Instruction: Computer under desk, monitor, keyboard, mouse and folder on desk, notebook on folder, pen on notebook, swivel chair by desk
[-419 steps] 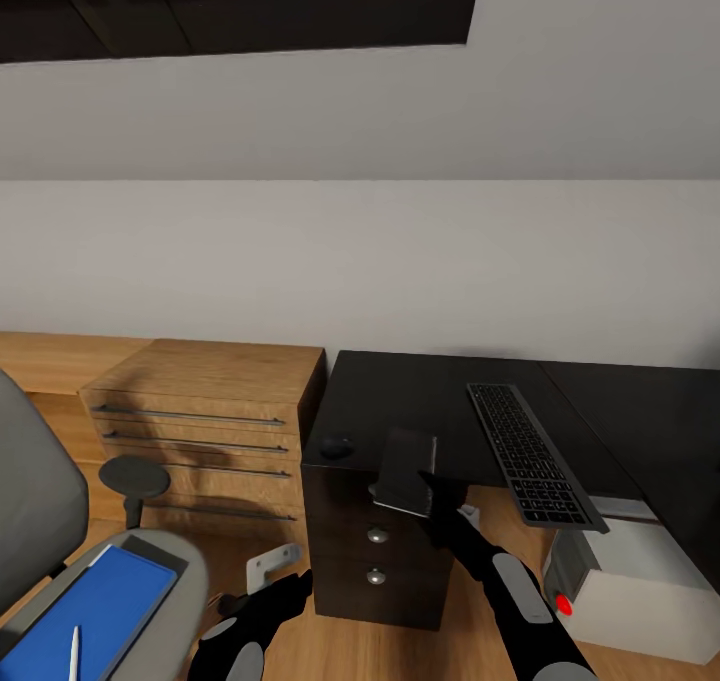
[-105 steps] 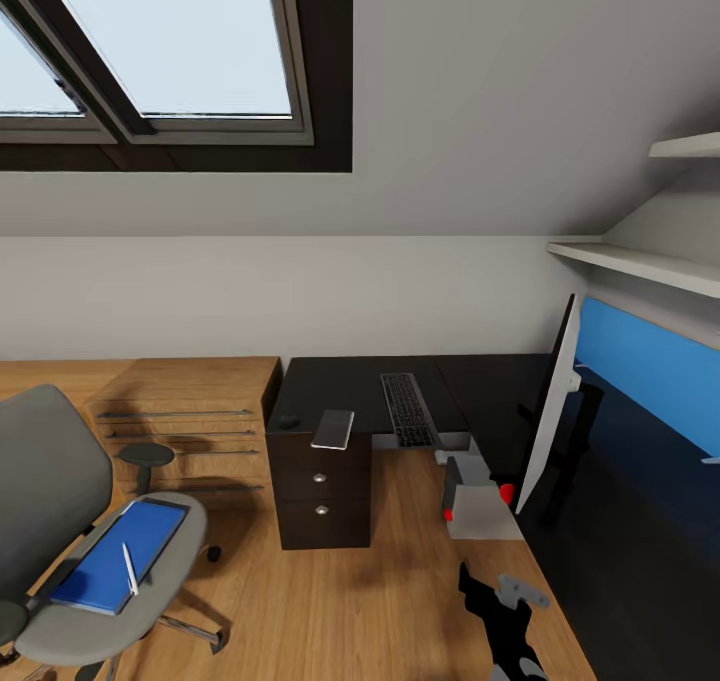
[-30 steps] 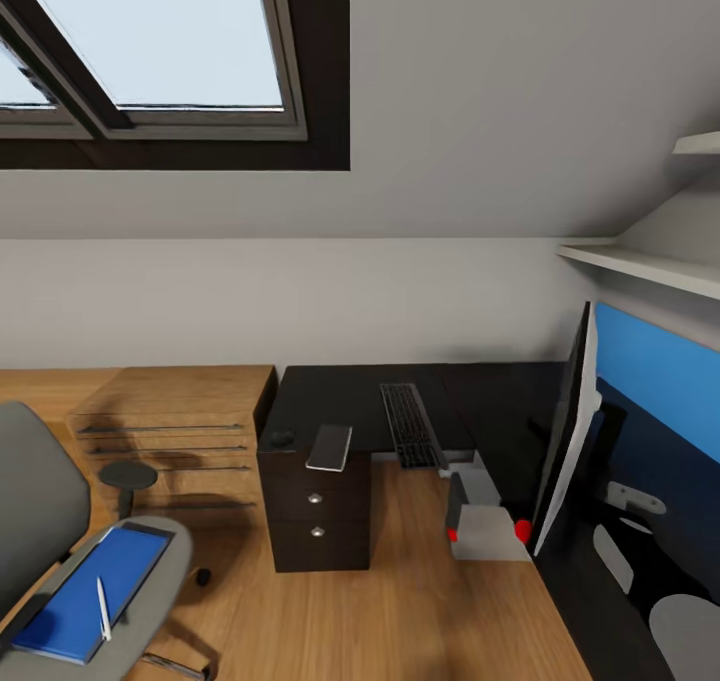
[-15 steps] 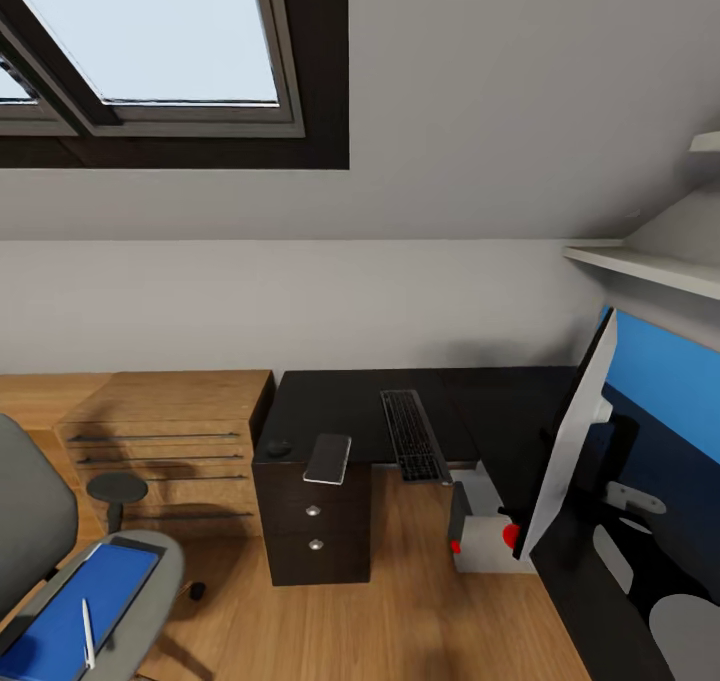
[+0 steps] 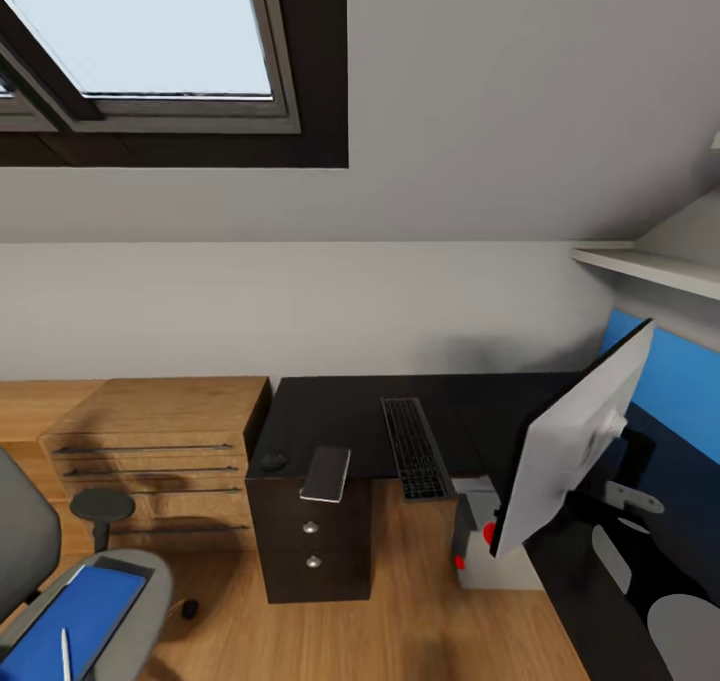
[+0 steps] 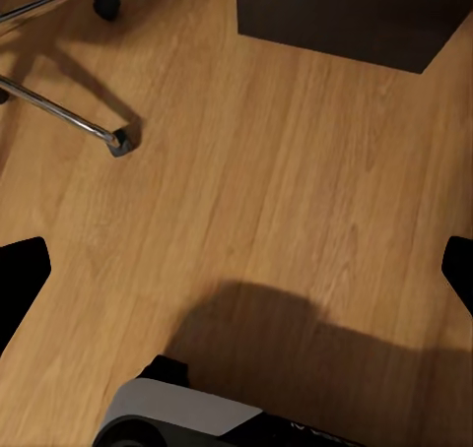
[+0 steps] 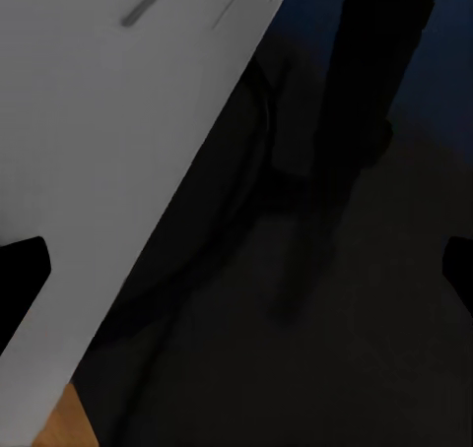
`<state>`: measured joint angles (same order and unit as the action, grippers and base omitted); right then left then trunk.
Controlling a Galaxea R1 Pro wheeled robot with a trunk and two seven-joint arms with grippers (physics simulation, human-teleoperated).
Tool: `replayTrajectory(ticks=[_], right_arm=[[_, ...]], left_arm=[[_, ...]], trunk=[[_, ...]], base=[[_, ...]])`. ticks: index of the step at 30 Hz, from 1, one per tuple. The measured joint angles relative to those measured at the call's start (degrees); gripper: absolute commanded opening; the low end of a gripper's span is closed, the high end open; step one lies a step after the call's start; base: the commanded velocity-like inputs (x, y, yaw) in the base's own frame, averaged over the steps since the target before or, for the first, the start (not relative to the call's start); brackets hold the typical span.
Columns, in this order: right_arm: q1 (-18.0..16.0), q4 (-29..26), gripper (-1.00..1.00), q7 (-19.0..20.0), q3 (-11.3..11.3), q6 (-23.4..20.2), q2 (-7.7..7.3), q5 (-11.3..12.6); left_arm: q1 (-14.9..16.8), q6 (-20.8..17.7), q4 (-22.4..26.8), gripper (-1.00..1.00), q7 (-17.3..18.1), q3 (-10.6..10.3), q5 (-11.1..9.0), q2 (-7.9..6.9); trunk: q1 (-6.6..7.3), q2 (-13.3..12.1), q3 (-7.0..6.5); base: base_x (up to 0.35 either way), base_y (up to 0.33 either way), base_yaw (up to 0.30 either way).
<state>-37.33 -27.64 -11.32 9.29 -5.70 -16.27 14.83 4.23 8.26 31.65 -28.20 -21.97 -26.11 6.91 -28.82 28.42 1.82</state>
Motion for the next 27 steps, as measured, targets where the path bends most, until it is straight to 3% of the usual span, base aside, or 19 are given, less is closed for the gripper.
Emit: replayTrajectory(ticks=[27], right_arm=[[0.01, -0.07, 1.0, 0.23, 0.0, 0.0, 0.48, 0.03]], left_arm=[[0.0, 0.06, 0.0, 1.0, 0.0, 0.0, 0.09, 0.0]], trunk=[[0.01, 0.01, 0.0]], base=[[0.117, -0.002, 0.0]])
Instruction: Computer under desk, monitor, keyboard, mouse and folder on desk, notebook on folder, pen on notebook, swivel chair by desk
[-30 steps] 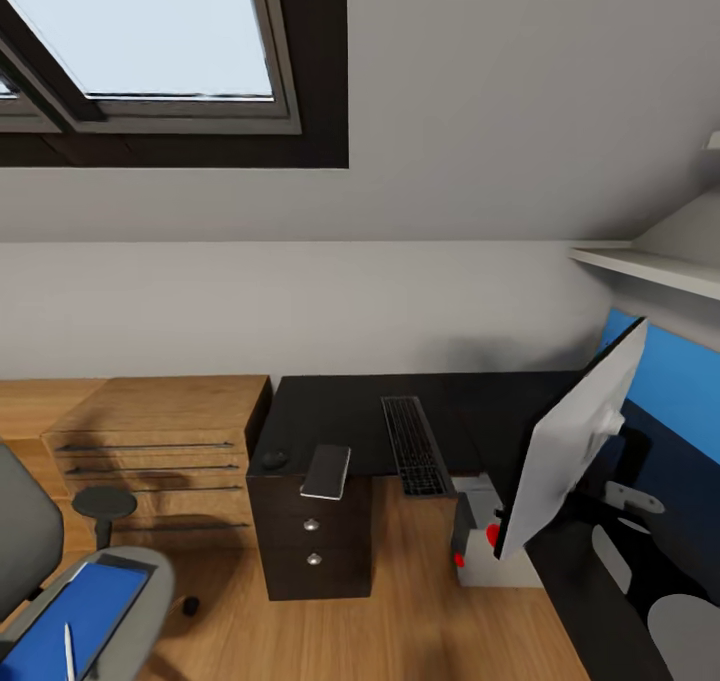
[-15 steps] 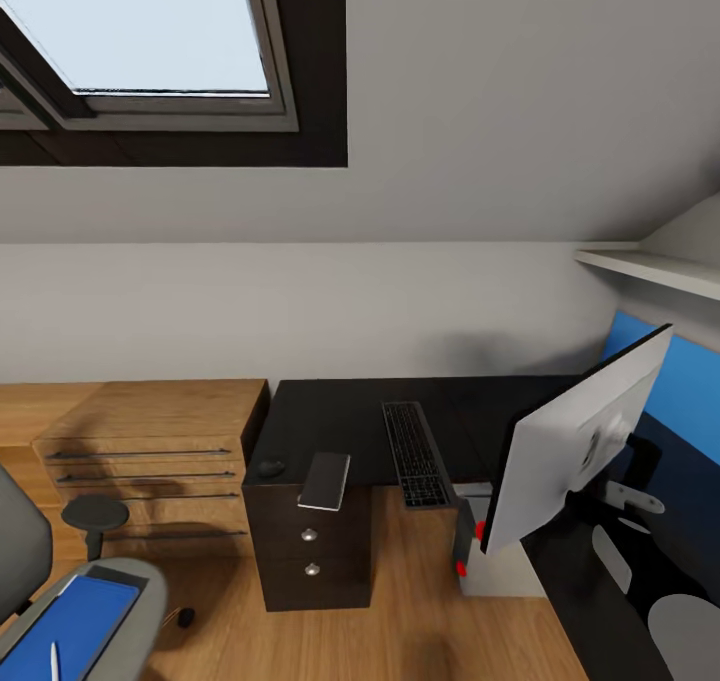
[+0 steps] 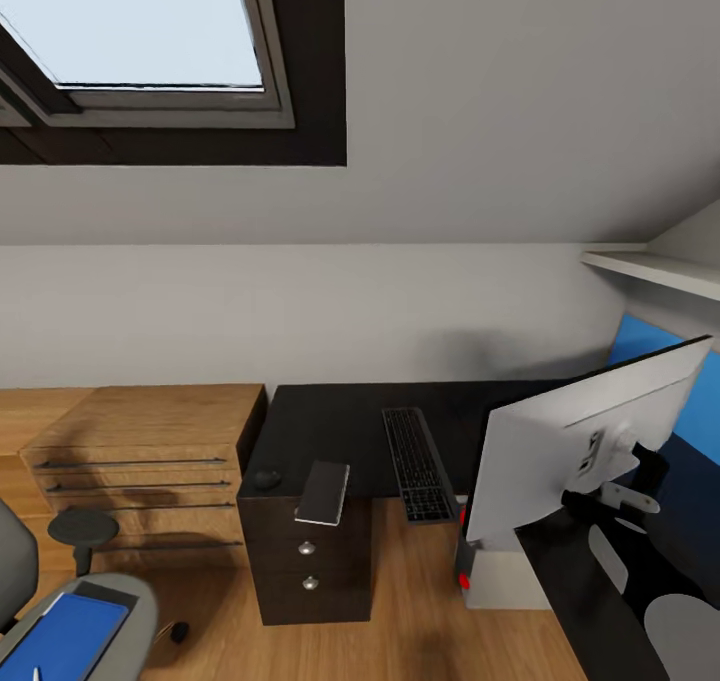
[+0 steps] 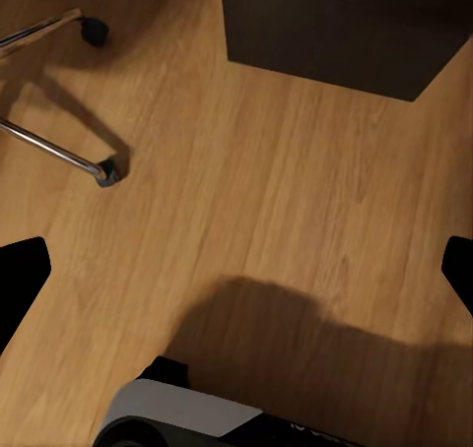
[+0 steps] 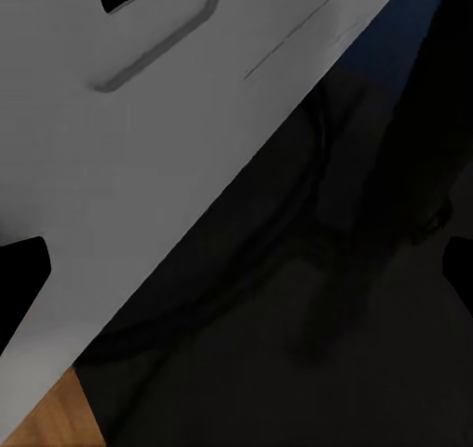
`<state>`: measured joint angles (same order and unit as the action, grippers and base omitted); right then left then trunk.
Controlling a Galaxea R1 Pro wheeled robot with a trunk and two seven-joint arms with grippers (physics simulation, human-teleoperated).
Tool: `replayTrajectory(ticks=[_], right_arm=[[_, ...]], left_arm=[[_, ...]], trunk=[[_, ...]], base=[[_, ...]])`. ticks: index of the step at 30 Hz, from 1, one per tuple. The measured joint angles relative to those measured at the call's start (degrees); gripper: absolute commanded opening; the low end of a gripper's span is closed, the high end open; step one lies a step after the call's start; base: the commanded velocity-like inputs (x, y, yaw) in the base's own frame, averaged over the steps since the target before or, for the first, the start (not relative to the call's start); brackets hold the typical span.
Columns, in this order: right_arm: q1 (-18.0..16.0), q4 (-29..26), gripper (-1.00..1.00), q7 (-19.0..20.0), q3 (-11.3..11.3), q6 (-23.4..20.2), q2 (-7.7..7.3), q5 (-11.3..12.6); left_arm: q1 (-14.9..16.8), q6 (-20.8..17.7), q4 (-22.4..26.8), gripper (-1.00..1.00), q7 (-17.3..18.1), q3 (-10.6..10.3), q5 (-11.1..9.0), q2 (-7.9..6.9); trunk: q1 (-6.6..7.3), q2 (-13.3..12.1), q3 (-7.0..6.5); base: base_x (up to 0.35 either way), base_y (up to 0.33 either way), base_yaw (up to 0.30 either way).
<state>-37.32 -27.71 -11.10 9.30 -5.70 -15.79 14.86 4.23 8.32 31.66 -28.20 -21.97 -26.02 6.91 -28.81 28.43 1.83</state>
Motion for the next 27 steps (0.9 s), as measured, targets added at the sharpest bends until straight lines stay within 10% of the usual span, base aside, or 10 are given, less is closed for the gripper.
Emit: replayTrajectory(ticks=[27], right_arm=[[0.0, -0.21, 1.0, 0.11, 0.08, 0.02, 0.06, 0.02]], left_arm=[[0.0, 0.08, 0.0, 1.0, -0.14, 0.0, -0.01, 0.0]], trunk=[[-0.02, -0.01, -0.01]], base=[[0.018, 0.0, 0.0]])
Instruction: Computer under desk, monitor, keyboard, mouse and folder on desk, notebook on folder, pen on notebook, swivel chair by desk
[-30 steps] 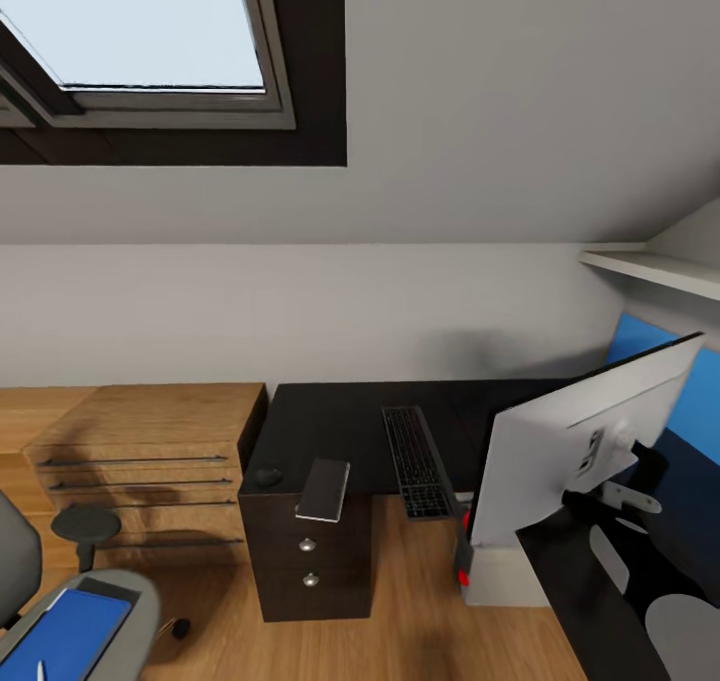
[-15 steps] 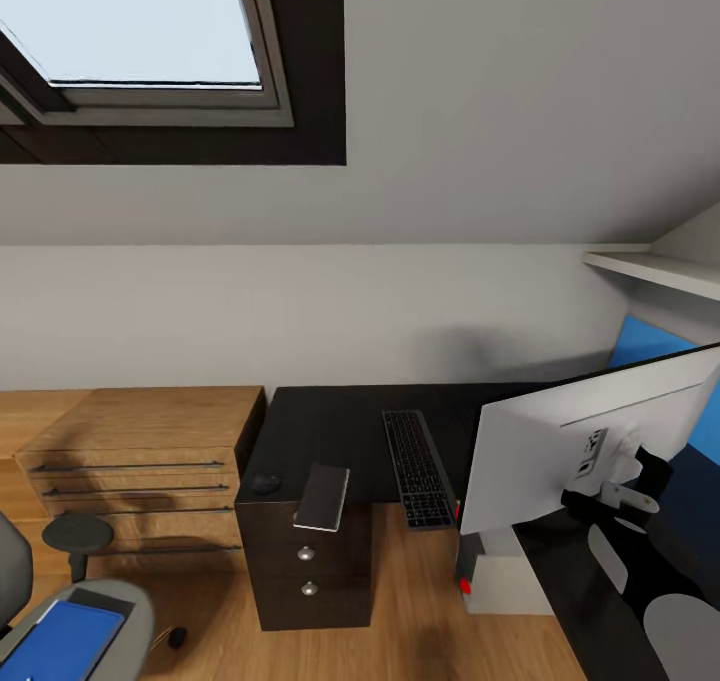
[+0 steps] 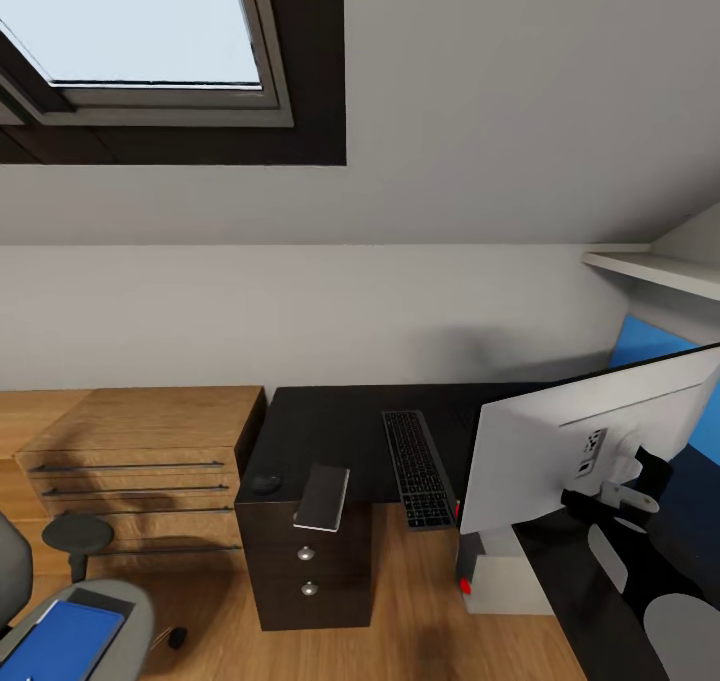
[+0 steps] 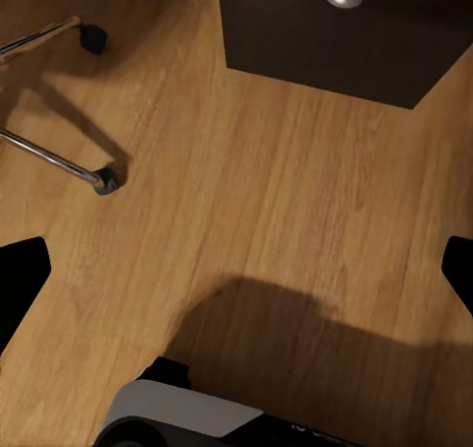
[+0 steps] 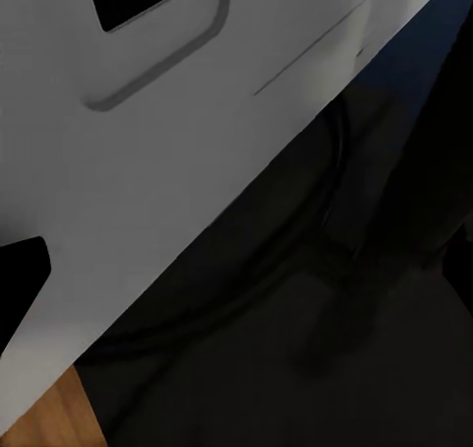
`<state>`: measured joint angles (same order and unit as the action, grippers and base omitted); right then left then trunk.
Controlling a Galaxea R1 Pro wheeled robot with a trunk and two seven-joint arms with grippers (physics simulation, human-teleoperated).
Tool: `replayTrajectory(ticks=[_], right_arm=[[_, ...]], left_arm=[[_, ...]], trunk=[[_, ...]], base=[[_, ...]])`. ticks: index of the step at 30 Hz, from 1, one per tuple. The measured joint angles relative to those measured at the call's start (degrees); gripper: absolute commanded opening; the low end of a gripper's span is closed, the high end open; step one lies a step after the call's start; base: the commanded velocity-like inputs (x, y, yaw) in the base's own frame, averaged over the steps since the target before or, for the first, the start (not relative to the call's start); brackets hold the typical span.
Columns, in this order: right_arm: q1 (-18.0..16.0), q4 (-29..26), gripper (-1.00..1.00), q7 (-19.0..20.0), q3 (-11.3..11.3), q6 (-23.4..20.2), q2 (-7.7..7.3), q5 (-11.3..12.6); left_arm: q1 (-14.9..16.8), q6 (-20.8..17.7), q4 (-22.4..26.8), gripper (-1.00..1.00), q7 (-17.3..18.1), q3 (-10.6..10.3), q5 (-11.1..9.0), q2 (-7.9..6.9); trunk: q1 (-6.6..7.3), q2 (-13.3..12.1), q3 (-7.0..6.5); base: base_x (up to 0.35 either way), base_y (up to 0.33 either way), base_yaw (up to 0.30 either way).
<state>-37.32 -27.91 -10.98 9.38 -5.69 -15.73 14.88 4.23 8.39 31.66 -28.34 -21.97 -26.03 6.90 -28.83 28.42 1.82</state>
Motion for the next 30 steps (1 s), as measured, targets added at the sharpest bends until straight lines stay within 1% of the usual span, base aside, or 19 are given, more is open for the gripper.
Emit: replayTrajectory(ticks=[3, 5, 17, 24, 30], right_arm=[[-0.01, -0.06, 1.0, 0.03, -0.01, 0.13, 0.0, -0.04], [-0.01, -0.01, 1.0, 0.11, -0.01, 0.78, 0.0, -0.04], [-0.02, 0.0, 1.0, 0.11, -0.01, 0.86, 0.0, -0.04], [-0.03, 0.0, 1.0, 0.11, -0.01, 0.86, 0.0, -0.03], [-0.03, 0.04, 1.0, 0.11, -0.01, 0.86, 0.0, -0.03]], left_arm=[[0.0, 0.01, -0.01, 1.0, -0.02, 0.0, 0.0, 0.0], [0.0, 0.02, -0.01, 1.0, -0.03, 0.0, 0.01, 0.01], [0.01, 0.01, 0.06, 1.0, 0.01, -0.08, 0.01, 0.08], [0.01, -0.14, 0.29, 1.0, 0.13, -0.31, -0.06, 0.56], [0.01, -0.13, 0.58, 1.0, 0.2, -0.34, -0.08, 0.73]], trunk=[[0.0, 0.0, -0.08], [0.0, 0.01, -0.2], [0.0, 0.03, -0.98], [0.0, 0.03, -1.06], [0.0, 0.03, -1.07]], base=[[0.0, 0.0, -0.068], [0.0, 0.0, -0.181], [0.0, 0.0, -0.199], [0.0, 0.0, -0.185], [0.0, 0.0, -0.076]])
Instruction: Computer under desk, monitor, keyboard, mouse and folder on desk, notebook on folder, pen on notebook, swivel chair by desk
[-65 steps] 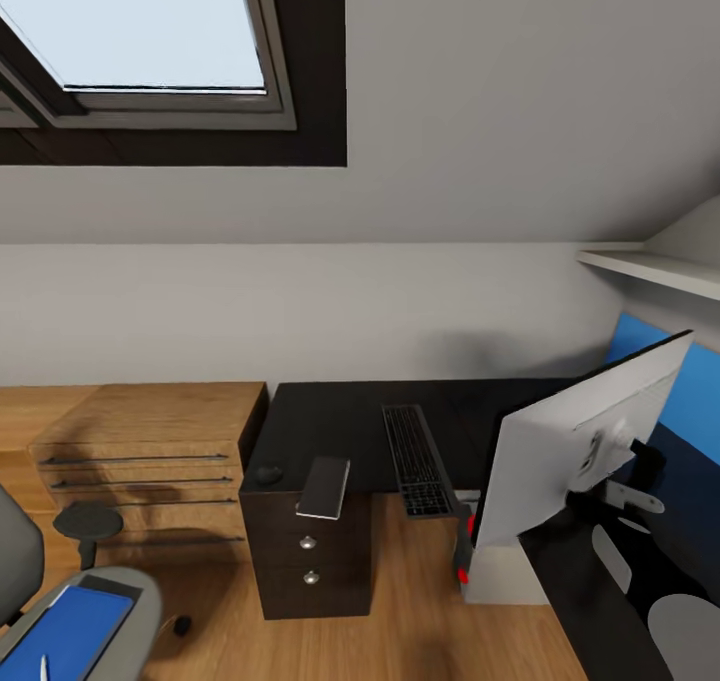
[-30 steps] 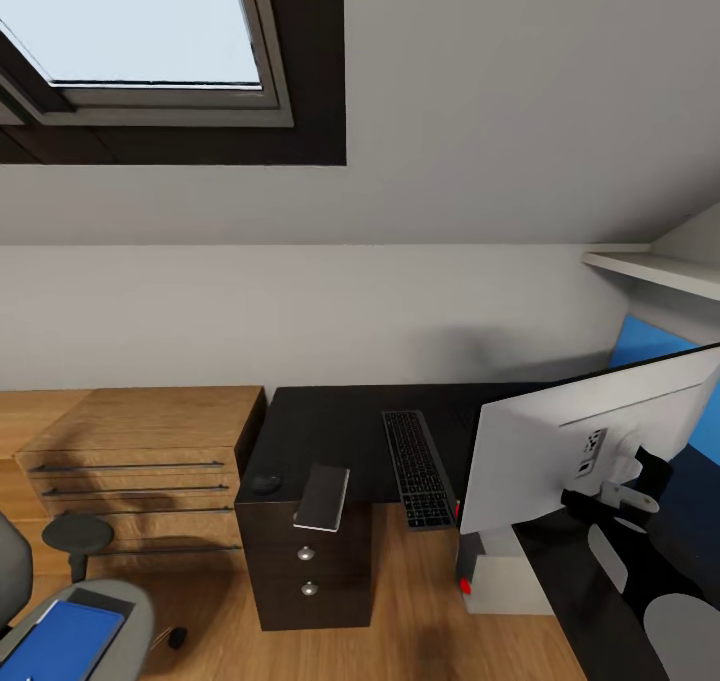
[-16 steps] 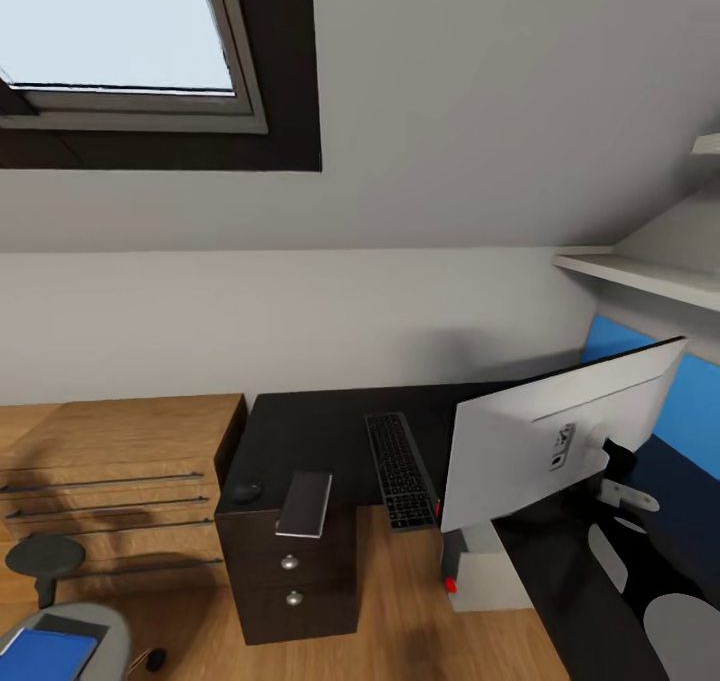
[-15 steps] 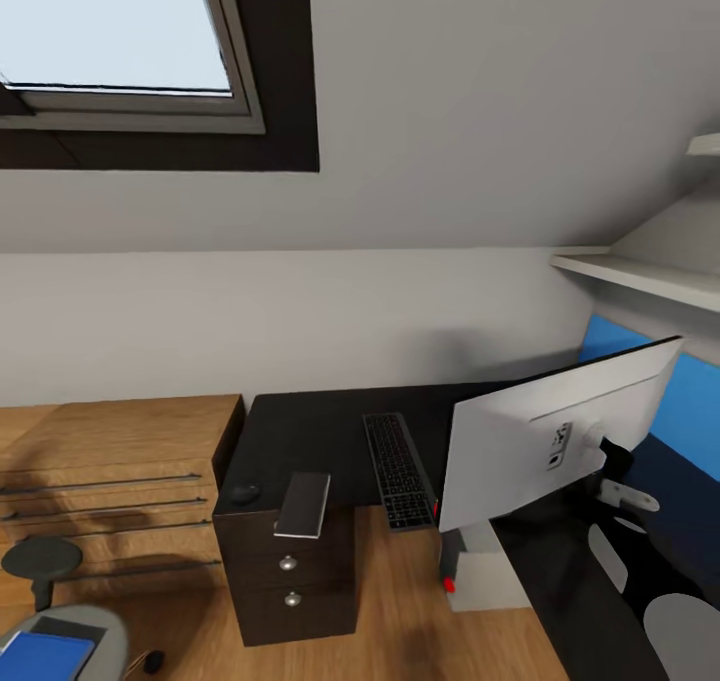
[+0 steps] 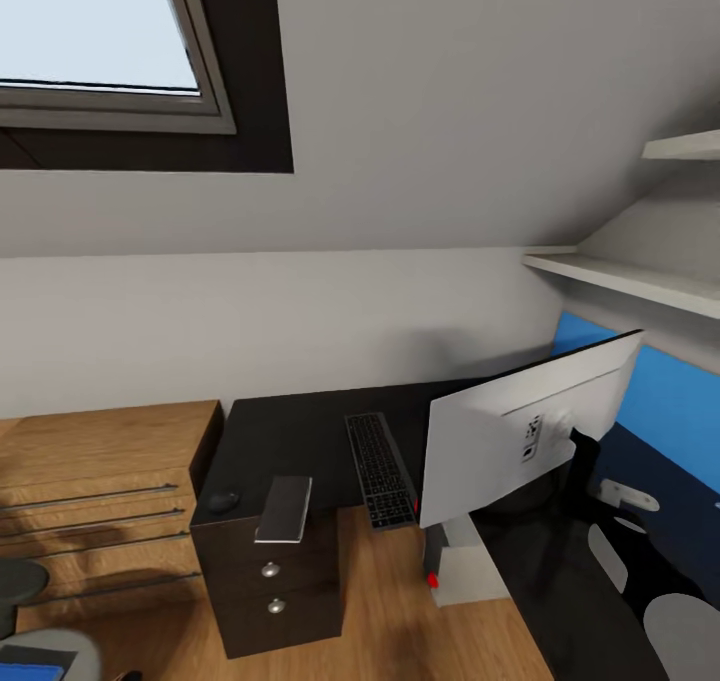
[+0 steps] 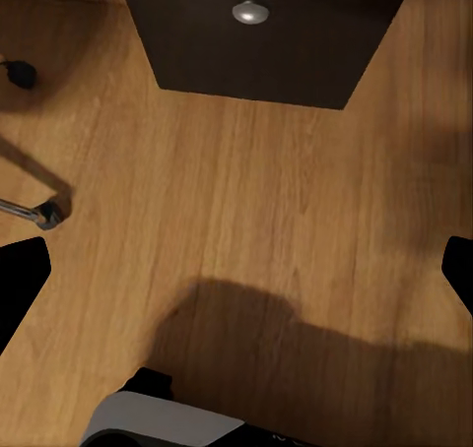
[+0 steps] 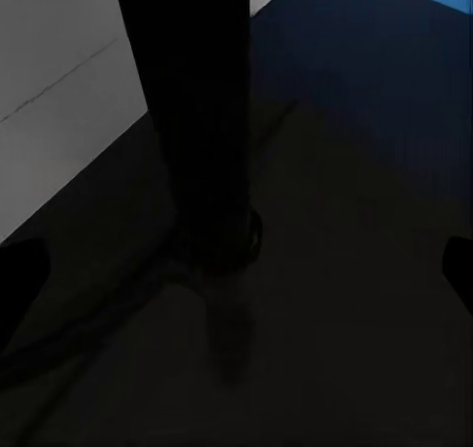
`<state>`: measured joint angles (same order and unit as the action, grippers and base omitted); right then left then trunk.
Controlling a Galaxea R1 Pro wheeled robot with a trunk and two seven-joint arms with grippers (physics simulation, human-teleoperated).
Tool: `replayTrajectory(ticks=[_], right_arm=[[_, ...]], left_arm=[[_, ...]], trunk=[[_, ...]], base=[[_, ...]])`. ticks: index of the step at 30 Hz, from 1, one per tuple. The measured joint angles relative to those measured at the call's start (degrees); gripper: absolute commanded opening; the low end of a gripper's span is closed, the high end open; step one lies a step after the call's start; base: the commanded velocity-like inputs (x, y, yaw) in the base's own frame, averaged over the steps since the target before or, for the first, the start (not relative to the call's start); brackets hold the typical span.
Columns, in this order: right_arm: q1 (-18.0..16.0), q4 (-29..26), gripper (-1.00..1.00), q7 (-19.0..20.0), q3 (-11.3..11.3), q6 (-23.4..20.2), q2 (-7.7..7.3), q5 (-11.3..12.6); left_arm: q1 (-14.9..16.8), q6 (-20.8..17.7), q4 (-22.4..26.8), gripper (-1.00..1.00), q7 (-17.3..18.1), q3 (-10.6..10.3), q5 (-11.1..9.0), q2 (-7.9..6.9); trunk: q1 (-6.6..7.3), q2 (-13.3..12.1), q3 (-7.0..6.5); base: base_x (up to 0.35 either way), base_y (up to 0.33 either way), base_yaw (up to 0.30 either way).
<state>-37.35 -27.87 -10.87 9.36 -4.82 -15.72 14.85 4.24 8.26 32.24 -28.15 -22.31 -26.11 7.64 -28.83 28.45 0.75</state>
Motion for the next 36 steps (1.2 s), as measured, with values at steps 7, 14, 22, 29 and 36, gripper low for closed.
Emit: replayTrajectory(ticks=[7, 14, 22, 29, 36], right_arm=[[0.0, 0.02, 1.0, 0.0, 0.0, 0.0, 0.01, 0.0], [0.0, -0.01, 1.0, 0.0, 0.0, 0.0, 0.0, 0.0], [0.01, 0.03, 1.0, 0.0, -0.01, 0.68, -0.07, -0.06], [0.02, 0.25, 1.0, -0.02, -0.1, 2.92, -0.03, -0.11], [0.02, 0.37, 1.0, -0.02, -0.14, 3.15, 0.0, -0.15]], left_arm=[[0.0, 0.04, 0.32, 1.0, 0.11, -0.99, 0.04, 0.06], [0.0, 0.05, 1.2, 1.0, -0.06, -1.11, 0.01, 0.01], [-0.01, 0.09, 3.74, 1.0, -0.32, -0.91, 0.0, -0.04], [0.0, -3.77, 14.75, 1.0, -0.29, -0.83, -0.36, -0.62], [-0.15, -15.75, 23.53, 1.0, -0.23, -0.93, -0.81, -0.96]], trunk=[[0.0, 0.0, 0.0], [0.0, 0.0, 0.0], [-0.43, 0.76, 0.32], [-1.97, 3.57, 1.57], [-3.51, 6.38, 2.83]], base=[[0.0, 0.0, -0.011], [0.0, 0.0, -0.001], [0.0, 0.0, 0.0], [0.0, 0.0, 0.0], [0.0, 0.0, 0.0]])
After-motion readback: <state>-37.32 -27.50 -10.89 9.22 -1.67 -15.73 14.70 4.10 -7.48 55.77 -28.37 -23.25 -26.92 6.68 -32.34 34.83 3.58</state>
